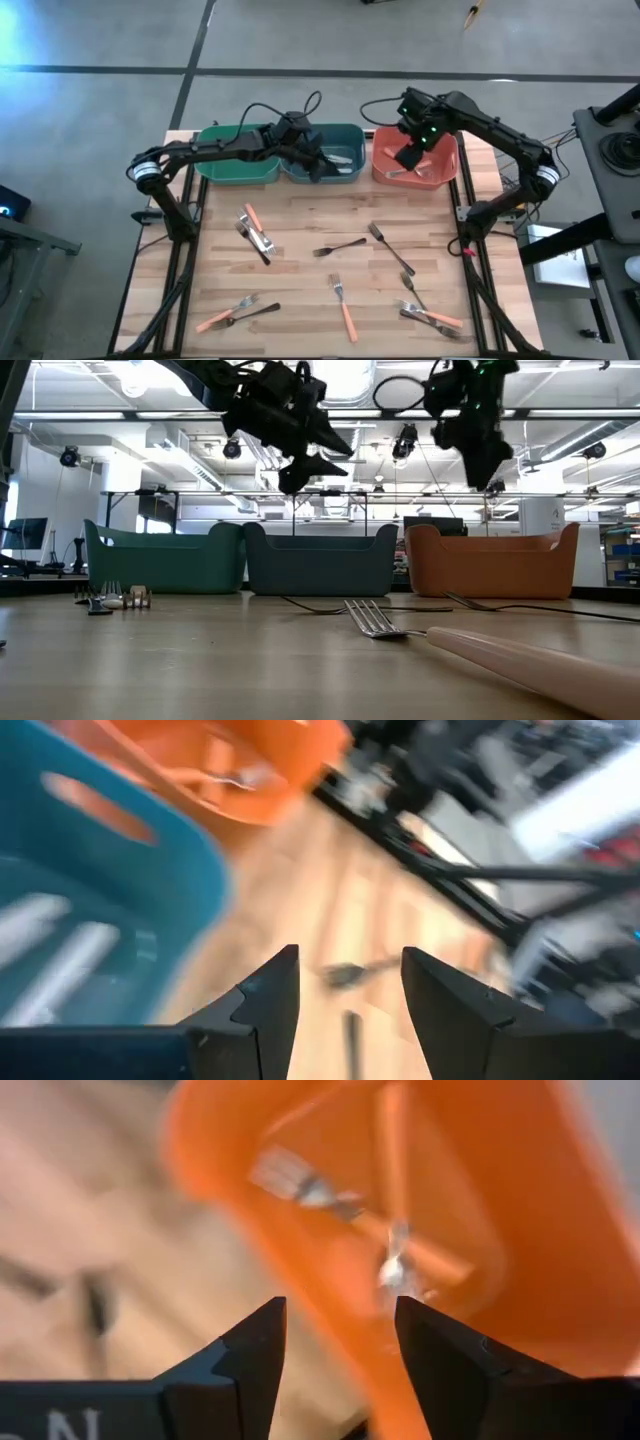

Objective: Sort silverware by color (type)
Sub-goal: Put the black fork into the green bin

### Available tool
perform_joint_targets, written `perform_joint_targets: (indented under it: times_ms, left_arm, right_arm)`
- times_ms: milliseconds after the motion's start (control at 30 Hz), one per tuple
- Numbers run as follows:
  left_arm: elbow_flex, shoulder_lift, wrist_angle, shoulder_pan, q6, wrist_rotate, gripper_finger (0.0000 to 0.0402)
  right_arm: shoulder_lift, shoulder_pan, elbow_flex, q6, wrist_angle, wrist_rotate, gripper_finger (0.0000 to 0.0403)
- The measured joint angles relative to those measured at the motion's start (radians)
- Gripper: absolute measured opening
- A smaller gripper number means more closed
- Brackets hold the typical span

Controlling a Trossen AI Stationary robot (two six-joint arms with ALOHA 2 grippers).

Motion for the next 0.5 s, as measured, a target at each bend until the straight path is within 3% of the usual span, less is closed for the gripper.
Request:
perform_joint_targets:
  times_ms: [100, 233, 500]
  left_arm:
    - [0.0, 0.0, -0.003, -0.015, -0.012, 0.116, 0.0158]
    - [0.0, -0.001, -0.036, -0.069, -0.034, 0.194, 0.0158]
    - [0.0, -0.001, -0.107, -0.238, -0.099, 0.187, 0.0158]
  right_arm:
    - [-0.038, 0.037, 0.0, 0.031, -0.052, -0.084, 0.0169]
    - [-0.087, 0.142, -0.02, 0.079, -0.071, -0.098, 0.0156]
    - [-0.15, 0.407, -0.165, 0.206, -0.058, -0.098, 0.014]
